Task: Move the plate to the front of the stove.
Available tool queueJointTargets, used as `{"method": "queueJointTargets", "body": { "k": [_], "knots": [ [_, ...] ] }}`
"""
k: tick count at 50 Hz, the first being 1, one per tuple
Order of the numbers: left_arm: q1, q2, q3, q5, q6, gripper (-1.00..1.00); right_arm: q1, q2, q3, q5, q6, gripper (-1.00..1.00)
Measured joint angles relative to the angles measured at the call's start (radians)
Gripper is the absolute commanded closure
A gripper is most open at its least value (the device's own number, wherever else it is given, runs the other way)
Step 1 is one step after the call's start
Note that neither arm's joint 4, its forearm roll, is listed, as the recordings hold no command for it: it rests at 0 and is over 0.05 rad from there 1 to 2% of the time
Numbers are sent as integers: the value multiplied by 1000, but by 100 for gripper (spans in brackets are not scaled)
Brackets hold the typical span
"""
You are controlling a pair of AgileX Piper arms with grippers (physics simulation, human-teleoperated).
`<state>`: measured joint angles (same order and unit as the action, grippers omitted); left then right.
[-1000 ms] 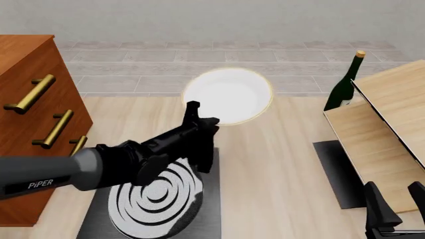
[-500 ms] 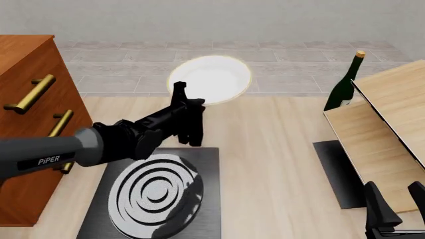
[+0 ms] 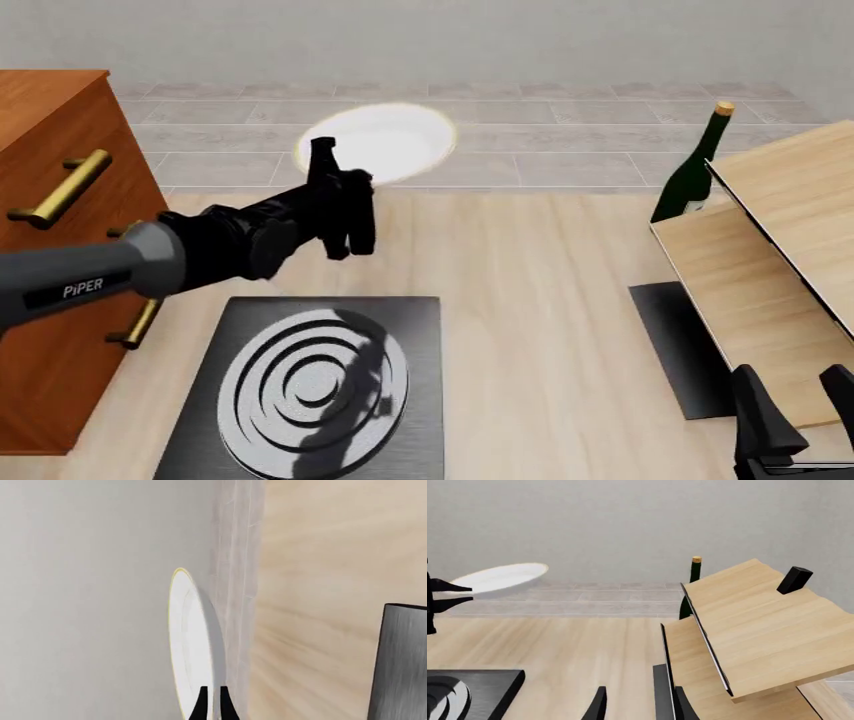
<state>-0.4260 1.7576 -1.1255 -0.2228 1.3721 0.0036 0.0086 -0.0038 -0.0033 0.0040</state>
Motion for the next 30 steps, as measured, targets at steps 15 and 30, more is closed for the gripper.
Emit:
{"method": "queueJointTargets", "body": {
  "k": [15,30],
  "knots": [
    [49,18,-28,64,-10,100,0,0,0,0,0,-100],
    [67,52,-59,106,-29,100,0,0,0,0,0,-100]
  ]
}}
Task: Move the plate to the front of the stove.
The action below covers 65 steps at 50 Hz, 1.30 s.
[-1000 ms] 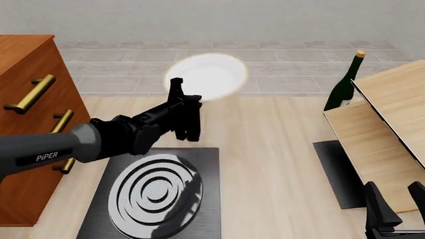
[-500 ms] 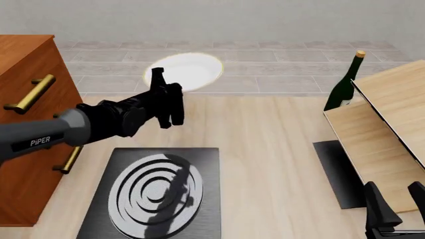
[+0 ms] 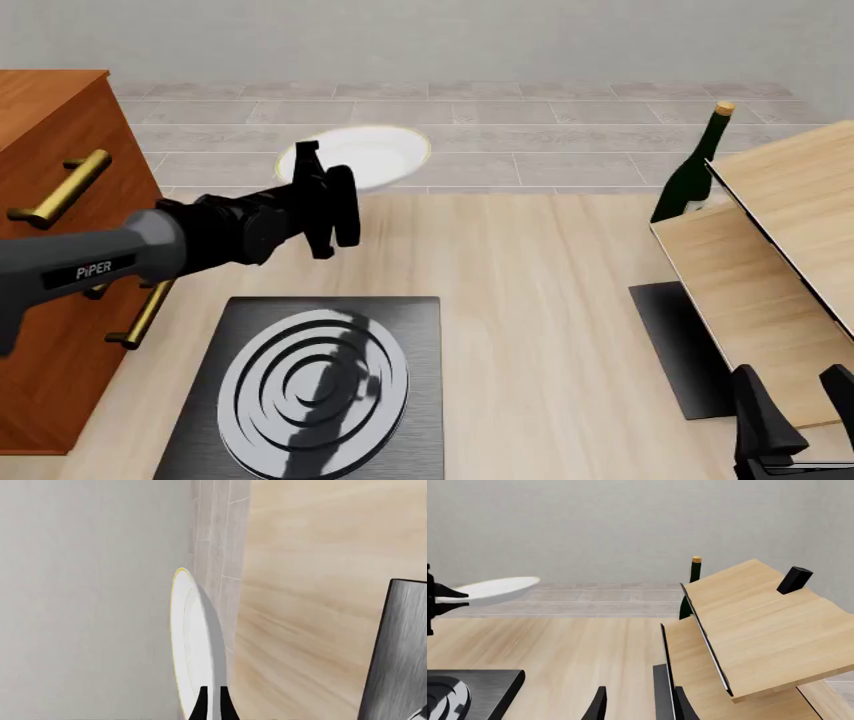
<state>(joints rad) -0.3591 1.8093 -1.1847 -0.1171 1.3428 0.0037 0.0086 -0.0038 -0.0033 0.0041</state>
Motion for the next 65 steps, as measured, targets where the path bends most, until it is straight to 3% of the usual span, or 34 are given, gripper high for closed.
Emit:
{"method": "queueJointTargets", "body": {
  "k": [65],
  "knots": [
    [19,223,-3,-128,-56,100,0,0,0,0,0,-100]
  ]
}}
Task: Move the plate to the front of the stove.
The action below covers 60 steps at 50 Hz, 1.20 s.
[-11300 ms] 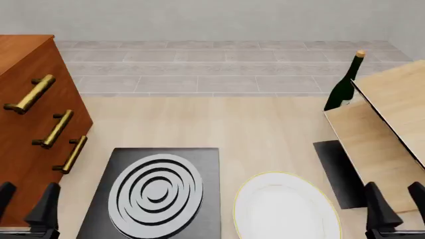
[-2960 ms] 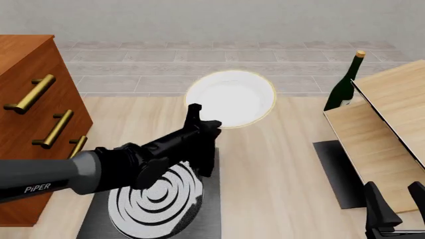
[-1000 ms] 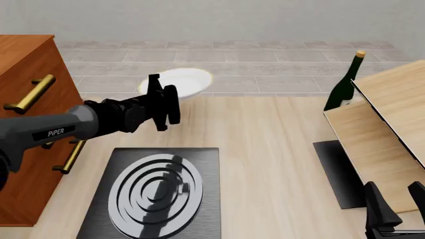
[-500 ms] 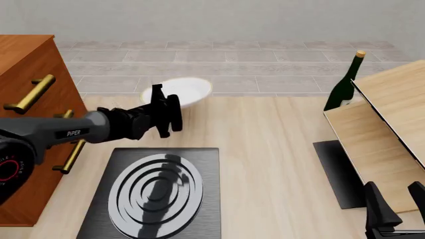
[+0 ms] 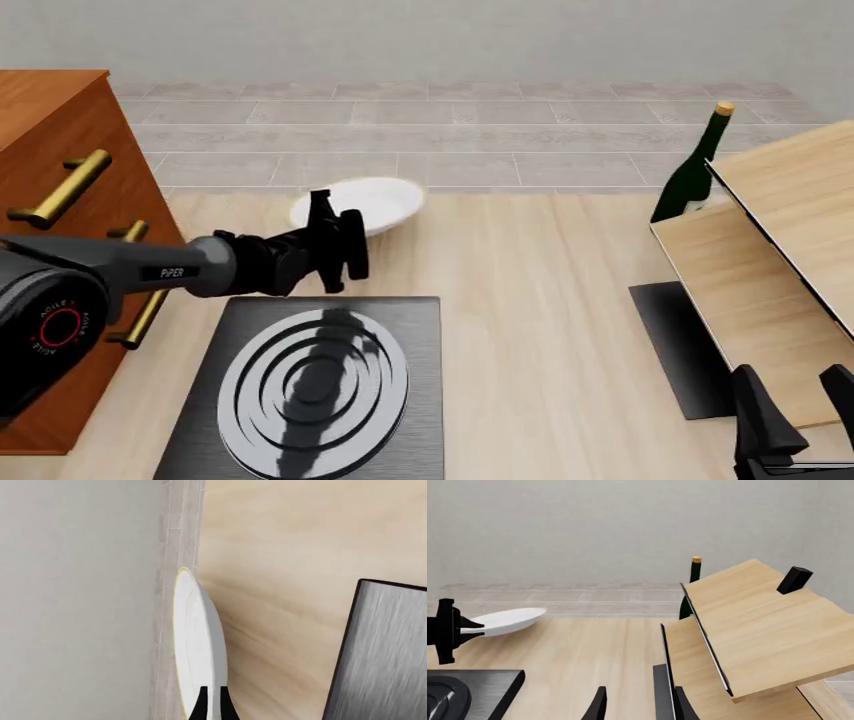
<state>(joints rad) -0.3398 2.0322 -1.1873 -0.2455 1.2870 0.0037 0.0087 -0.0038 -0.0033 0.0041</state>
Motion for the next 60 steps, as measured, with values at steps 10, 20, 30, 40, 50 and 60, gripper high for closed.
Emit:
{"method": "queueJointTargets", "body": {
  "k": [10,20,30,40,50,60],
  "knots": [
    [1,21,8,-17,-4,100,0,0,0,0,0,-100],
    [3,42,13,-34,-4,100,0,0,0,0,0,-100],
    [6,54,20,-49,0,100,0,0,0,0,0,-100],
    [6,53,23,-53,2,-100,0,0,0,0,0,-100],
    [9,41,38,-53,5,-100,0,0,0,0,0,-100],
    [5,-4,65,-51,5,-100,0,0,0,0,0,-100]
  ]
}}
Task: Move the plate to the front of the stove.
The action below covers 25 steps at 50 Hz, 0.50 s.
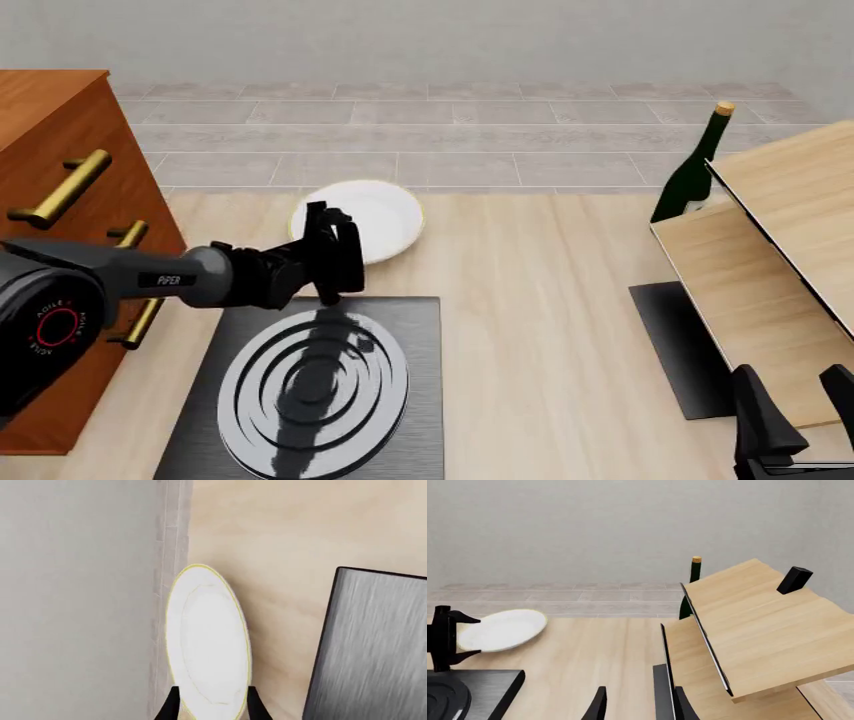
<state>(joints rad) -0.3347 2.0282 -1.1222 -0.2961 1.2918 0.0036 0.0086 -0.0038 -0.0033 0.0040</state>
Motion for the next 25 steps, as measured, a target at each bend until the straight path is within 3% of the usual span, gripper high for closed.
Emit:
{"method": "queueJointTargets", "body": {
  "k": [25],
  "knots": [
    [-7,-194,148,-28,6,-100,0,0,0,0,0,-100]
  ]
}}
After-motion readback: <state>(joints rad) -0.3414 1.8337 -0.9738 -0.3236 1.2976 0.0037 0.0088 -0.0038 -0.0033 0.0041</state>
